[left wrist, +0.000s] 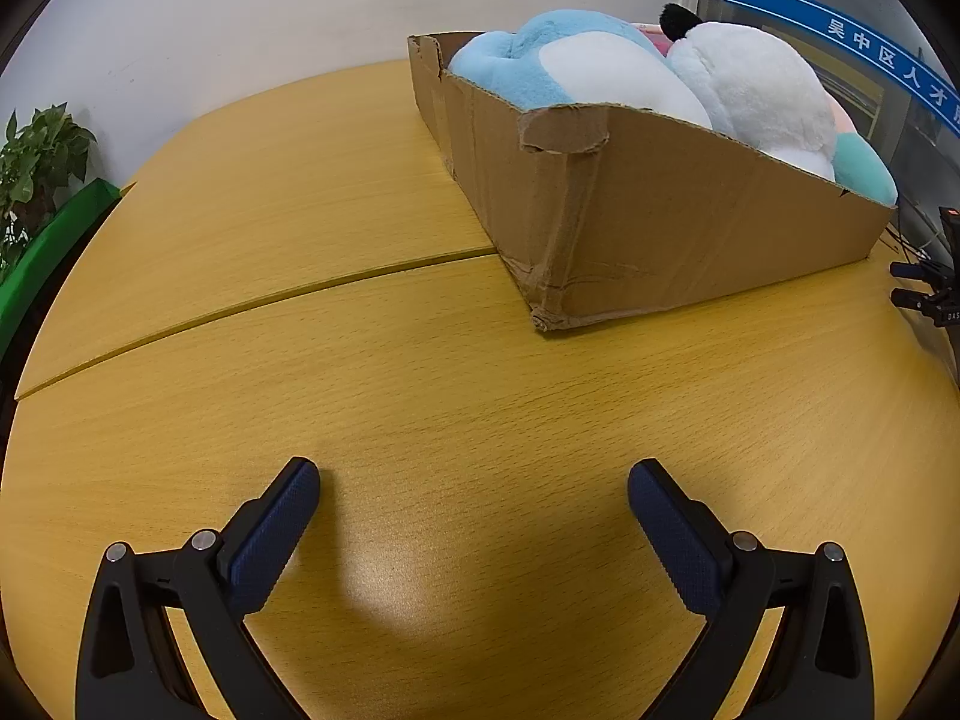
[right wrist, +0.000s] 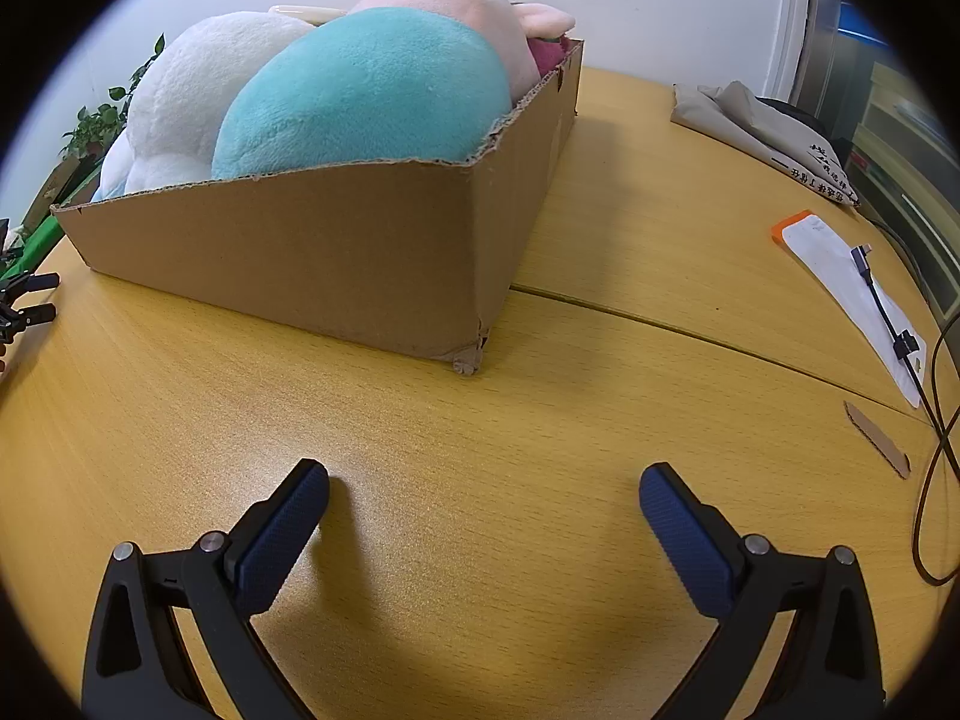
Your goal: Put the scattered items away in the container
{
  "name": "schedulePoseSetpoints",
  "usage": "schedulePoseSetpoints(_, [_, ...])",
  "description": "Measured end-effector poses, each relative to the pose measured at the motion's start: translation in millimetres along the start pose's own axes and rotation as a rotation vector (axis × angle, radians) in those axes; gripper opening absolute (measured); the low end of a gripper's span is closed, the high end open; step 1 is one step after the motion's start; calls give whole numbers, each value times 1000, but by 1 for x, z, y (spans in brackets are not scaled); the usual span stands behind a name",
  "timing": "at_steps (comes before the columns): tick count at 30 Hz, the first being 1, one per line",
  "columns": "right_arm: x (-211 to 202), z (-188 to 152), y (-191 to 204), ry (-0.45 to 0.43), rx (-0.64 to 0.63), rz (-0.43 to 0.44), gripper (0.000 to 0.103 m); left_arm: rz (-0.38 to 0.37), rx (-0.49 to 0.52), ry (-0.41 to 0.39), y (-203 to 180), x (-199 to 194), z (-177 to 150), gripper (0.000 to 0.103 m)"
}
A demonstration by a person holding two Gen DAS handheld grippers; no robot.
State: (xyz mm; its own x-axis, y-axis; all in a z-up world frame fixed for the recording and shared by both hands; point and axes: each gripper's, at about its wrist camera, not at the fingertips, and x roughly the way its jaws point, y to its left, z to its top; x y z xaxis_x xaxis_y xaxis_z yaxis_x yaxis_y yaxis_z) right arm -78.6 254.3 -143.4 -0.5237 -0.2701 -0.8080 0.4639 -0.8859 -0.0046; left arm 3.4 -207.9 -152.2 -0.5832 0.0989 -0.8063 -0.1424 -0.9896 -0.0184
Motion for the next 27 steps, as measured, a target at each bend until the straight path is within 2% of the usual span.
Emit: schedulePoseSetpoints(27, [0, -2, 0, -1, -1, 0, 103, 9, -11, -1, -5, -4, -6, 103])
